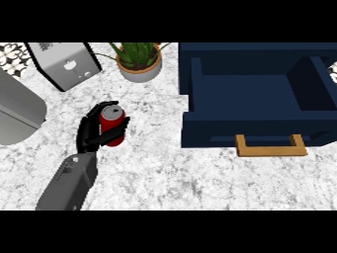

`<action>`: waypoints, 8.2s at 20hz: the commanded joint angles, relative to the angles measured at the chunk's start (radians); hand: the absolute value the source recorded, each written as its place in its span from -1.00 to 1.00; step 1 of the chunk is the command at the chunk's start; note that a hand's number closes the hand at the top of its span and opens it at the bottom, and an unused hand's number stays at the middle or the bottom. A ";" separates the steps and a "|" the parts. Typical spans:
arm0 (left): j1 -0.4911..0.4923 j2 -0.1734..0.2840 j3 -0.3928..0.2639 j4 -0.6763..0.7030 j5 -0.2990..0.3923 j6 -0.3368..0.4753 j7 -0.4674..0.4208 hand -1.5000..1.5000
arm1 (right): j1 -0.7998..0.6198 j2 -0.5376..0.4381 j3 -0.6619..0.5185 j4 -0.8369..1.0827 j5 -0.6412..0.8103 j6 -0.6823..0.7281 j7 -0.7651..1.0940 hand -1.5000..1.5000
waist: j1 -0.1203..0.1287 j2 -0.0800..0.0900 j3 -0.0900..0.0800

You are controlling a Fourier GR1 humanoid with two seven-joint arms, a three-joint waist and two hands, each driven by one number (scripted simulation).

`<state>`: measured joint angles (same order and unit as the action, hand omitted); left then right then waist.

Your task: Pick up the can, place it into the drawer and close the drawer

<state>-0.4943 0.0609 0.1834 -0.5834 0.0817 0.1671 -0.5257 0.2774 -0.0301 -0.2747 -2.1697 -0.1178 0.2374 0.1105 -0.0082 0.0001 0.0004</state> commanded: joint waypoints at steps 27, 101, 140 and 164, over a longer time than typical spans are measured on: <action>0.203 0.007 -0.188 -0.724 0.002 -0.050 0.362 1.00 | 0.015 -0.025 -0.051 0.001 -0.046 0.001 -0.044 -1.00 | 0.005 -0.001 0.000; -0.957 -0.061 -0.758 0.236 0.394 0.482 0.490 1.00 | -0.152 0.008 0.054 0.016 0.071 -0.066 0.034 -1.00 | -0.103 0.027 0.002; -0.953 -0.061 -0.798 0.133 0.630 0.684 0.401 -1.00 | -0.275 -0.227 0.270 0.059 0.808 -0.100 -0.117 -1.00 | -0.045 0.016 0.001; -0.820 0.154 -0.838 -0.214 0.482 0.688 0.693 -1.00 | -0.598 -0.107 0.291 0.948 1.217 -0.590 -0.209 -1.00 | 0.056 -0.003 0.001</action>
<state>-1.3348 0.1911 -0.6291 -0.7301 0.5917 0.8325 0.1100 -0.2742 -0.1647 0.0446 -1.4036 1.0939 -0.2793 -0.0779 0.0364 -0.0175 -0.0155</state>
